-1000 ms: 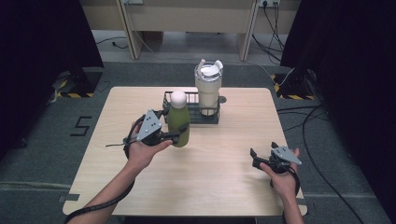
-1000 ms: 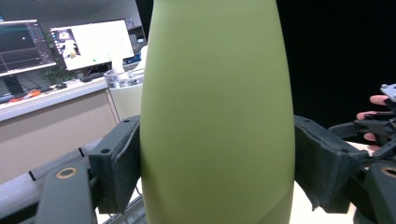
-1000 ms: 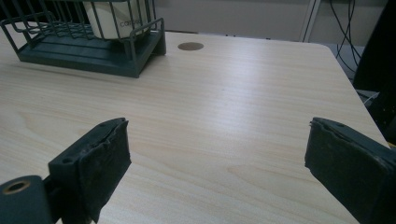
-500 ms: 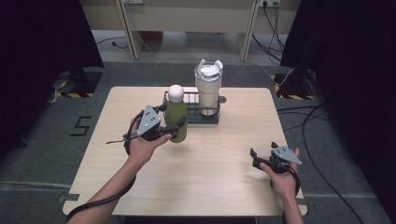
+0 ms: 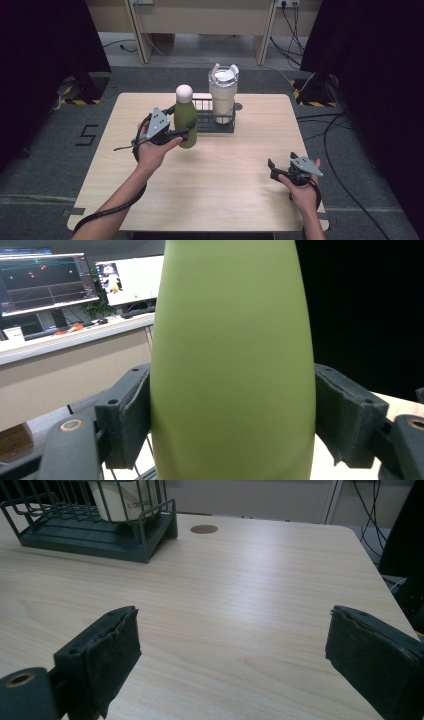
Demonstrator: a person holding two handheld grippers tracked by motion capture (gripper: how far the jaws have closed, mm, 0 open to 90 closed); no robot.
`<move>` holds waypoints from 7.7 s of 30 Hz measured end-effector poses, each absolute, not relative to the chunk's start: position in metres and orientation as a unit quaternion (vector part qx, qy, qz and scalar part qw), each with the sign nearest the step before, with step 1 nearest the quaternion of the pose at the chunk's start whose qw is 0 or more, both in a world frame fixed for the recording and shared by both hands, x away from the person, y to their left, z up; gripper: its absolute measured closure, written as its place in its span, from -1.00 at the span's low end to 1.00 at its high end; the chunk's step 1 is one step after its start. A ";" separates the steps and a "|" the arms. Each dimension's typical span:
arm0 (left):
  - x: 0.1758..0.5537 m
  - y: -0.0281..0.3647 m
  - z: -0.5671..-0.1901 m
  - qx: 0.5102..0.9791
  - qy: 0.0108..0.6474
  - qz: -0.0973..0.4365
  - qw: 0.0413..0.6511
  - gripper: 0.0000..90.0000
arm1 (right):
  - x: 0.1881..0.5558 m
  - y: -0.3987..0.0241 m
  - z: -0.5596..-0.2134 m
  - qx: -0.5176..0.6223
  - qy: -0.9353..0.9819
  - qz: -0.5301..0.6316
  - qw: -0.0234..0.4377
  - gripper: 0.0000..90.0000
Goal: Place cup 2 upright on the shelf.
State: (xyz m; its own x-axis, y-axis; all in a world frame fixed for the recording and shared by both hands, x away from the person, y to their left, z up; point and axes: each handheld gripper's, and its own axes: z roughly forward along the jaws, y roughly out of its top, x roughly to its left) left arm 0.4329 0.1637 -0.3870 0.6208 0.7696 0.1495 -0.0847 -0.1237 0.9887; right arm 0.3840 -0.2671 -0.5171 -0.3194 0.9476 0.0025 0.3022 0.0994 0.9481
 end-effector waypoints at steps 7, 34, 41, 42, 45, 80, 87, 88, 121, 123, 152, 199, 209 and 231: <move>0.440 0.164 -0.384 0.658 0.268 0.359 0.606 -0.48 | 0.384 -0.267 -0.517 0.474 0.659 0.475 0.339 -0.83; 0.465 0.159 -0.381 0.647 0.288 0.358 0.608 -0.48 | 0.384 -0.268 -0.517 0.478 0.656 0.478 0.335 -0.81; 0.470 0.158 -0.378 0.642 0.291 0.359 0.611 -0.48 | 0.384 -0.268 -0.517 0.479 0.656 0.479 0.334 -0.81; 0.471 0.158 -0.377 0.642 0.292 0.359 0.612 -0.48 | 0.384 -0.268 -0.517 0.479 0.655 0.479 0.334 -0.81; 0.473 0.158 -0.376 0.641 0.293 0.357 0.614 -0.48 | 0.384 -0.268 -0.517 0.481 0.654 0.480 0.333 -0.81; 0.497 0.158 -0.362 0.631 0.304 0.365 0.613 -0.48 | 0.384 -0.269 -0.517 0.481 0.654 0.481 0.331 -0.79; 0.498 0.160 -0.360 0.628 0.306 0.365 0.615 -0.48 | 0.384 -0.269 -0.517 0.483 0.653 0.482 0.330 -0.79; 0.498 0.160 -0.359 0.628 0.306 0.366 0.616 -0.48 | 0.384 -0.269 -0.517 0.483 0.653 0.482 0.330 -0.79; 0.525 0.158 -0.338 0.619 0.314 0.373 0.616 -0.48 | 0.383 -0.269 -0.517 0.484 0.651 0.483 0.329 -0.79; 0.527 0.158 -0.337 0.618 0.316 0.373 0.616 -0.48 | 0.383 -0.269 -0.517 0.484 0.651 0.483 0.330 -0.79; 0.558 0.153 -0.347 0.629 0.344 0.370 0.591 -0.48 | 0.383 -0.269 -0.517 0.485 0.649 0.486 0.328 -0.78; 0.581 0.145 -0.390 0.652 0.382 0.345 0.557 -0.48 | 0.383 -0.269 -0.517 0.482 0.653 0.484 0.327 -0.77; 0.580 0.144 -0.391 0.655 0.378 0.346 0.555 -0.49 | 0.382 -0.269 -0.517 0.482 0.655 0.483 0.325 -0.77; 0.576 0.145 -0.391 0.655 0.387 0.347 0.548 -0.68 | 0.383 -0.269 -0.517 0.479 0.659 0.482 0.321 -0.77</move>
